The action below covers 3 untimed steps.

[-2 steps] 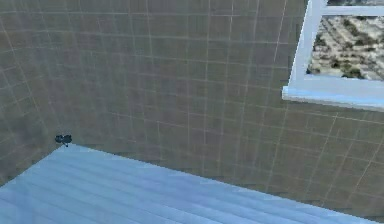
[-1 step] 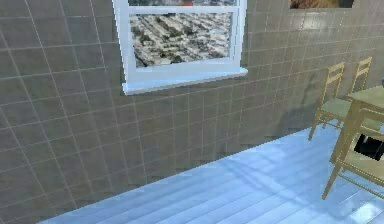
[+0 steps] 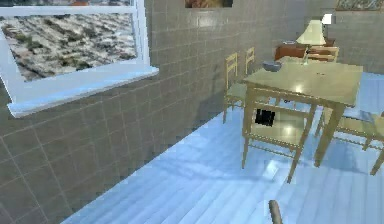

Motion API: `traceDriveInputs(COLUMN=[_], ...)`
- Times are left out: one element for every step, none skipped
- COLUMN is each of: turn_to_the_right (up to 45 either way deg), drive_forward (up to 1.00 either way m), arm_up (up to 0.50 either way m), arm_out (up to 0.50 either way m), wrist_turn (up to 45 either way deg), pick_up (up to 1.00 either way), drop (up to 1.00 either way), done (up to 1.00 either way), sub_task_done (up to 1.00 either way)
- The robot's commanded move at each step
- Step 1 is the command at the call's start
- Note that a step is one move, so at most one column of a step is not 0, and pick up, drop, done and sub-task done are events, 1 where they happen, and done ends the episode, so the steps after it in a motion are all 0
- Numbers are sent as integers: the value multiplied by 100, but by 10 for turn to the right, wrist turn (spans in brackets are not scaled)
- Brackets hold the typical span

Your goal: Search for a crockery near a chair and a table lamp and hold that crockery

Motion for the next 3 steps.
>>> traceDriveInputs(turn_to_the_right=[0,60,0], drive_forward=[100,0,35], arm_up=[0,0,0], arm_out=[0,0,0], wrist_turn=[0,0,0], pick_up=[0,0,0], drop=[0,0,0], done=[0,0,0], sub_task_done=[0,0,0])
